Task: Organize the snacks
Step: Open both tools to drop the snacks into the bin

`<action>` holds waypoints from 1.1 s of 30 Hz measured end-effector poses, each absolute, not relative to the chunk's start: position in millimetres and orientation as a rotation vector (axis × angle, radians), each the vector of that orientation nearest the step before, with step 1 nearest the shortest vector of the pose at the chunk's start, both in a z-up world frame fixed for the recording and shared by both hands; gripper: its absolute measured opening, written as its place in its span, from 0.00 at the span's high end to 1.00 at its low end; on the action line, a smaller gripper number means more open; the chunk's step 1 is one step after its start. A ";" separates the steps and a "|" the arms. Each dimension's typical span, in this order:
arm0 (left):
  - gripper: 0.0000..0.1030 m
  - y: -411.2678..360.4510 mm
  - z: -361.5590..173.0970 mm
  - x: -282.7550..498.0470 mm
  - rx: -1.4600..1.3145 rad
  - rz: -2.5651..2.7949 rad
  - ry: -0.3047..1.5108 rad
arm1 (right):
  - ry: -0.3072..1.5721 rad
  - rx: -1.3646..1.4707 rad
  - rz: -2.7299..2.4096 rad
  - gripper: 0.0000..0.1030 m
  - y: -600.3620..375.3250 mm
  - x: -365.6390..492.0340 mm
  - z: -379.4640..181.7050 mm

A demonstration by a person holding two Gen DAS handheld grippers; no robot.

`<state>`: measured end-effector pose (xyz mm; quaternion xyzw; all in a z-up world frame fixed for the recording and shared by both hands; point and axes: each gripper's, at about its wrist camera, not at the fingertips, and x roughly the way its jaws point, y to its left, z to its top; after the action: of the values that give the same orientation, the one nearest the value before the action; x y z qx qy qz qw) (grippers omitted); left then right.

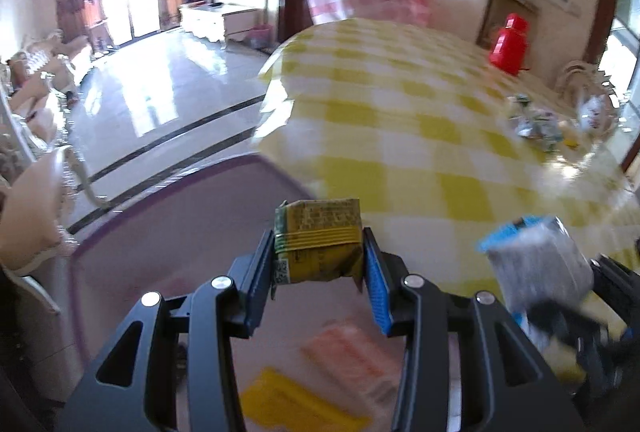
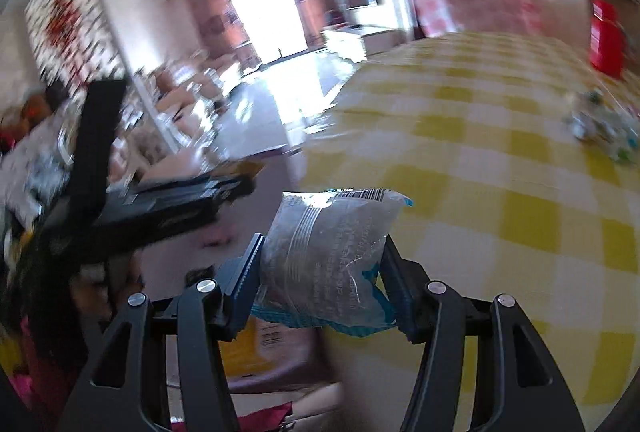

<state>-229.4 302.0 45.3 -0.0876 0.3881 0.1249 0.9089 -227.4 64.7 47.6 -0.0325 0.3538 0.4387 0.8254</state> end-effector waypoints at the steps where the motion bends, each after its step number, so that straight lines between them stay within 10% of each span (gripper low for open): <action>1: 0.59 309.8 45.8 -231.6 -0.187 0.274 0.800 | 0.751 -0.099 0.952 0.46 74.8 -236.6 46.8; 6: 0.49 337.0 49.3 -240.2 -0.193 0.364 0.808 | 0.763 -0.187 1.104 0.44 110.0 -273.6 38.0; 9: 0.11 351.3 51.4 -244.5 -0.237 0.460 0.793 | 0.734 -0.197 1.179 0.35 116.5 -287.6 39.3; 33: 0.02 135.9 65.1 -149.9 -0.195 0.004 0.824 | 0.697 0.367 0.489 0.15 -174.4 -133.2 37.8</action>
<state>-149.9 135.9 65.1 -0.0947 0.4000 0.0021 0.9116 -133.2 -174.4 37.8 0.1771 0.3360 0.2356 0.8945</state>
